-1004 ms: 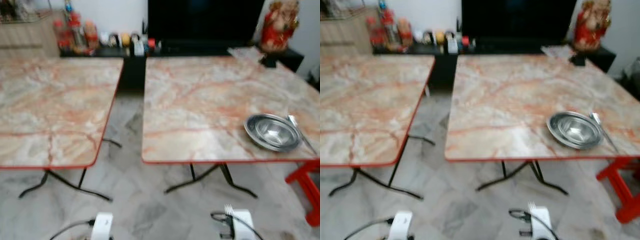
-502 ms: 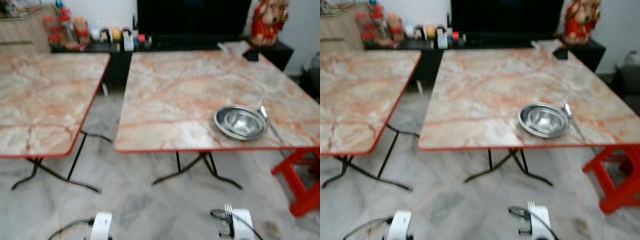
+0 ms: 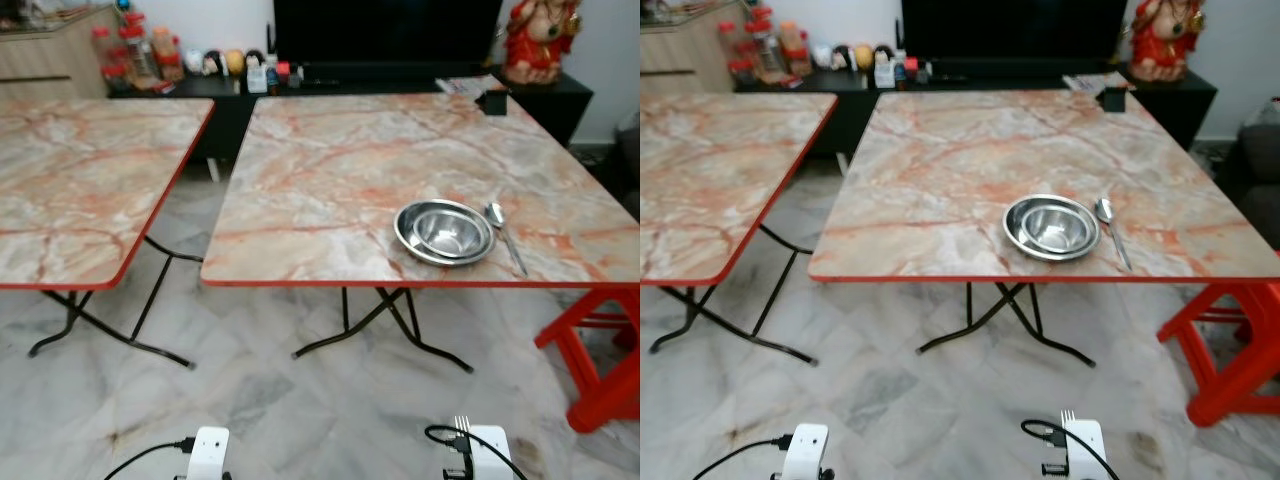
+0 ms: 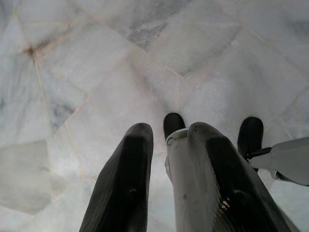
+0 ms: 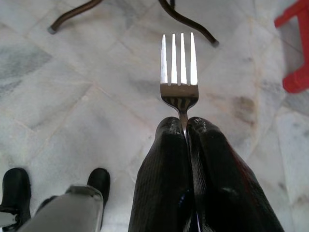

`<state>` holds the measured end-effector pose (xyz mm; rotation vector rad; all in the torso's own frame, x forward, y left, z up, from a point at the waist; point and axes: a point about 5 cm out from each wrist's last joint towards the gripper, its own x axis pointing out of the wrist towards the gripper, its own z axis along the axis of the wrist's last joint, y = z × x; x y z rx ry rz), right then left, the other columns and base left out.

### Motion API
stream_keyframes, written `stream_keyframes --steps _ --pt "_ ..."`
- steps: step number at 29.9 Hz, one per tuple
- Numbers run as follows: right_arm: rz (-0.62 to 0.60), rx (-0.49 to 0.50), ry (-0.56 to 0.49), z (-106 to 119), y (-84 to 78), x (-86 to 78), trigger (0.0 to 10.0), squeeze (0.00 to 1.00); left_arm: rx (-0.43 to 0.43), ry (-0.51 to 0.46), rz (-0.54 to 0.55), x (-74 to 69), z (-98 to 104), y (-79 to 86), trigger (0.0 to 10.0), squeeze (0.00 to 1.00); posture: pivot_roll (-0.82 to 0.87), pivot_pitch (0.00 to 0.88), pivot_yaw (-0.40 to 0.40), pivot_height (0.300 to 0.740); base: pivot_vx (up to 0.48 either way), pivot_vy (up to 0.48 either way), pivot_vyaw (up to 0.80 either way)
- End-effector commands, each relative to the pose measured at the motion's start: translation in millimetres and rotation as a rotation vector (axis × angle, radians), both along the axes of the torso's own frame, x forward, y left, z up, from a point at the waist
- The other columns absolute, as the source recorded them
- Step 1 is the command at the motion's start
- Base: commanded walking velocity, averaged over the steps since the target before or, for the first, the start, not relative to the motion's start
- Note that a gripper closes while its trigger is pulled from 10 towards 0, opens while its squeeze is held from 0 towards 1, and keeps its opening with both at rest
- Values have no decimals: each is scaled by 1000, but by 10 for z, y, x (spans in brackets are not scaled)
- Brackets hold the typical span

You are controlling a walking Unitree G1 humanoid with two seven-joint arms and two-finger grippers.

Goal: Setting the table

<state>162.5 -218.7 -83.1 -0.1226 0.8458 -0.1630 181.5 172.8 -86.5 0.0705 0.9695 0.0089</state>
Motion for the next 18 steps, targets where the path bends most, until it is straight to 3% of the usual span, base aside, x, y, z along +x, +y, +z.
stream_keyframes --steps 1,18 --pt "-15 8 -8 12 7 33 10000 0 -9 1 17 17 8 24 10000 0 -70 0 -11 725 274 0 0" --pt "-22 35 6 -6 58 32 10000 0 -8 1 13 33 15 26 10000 0 -71 0 -7 725 378 0 0"
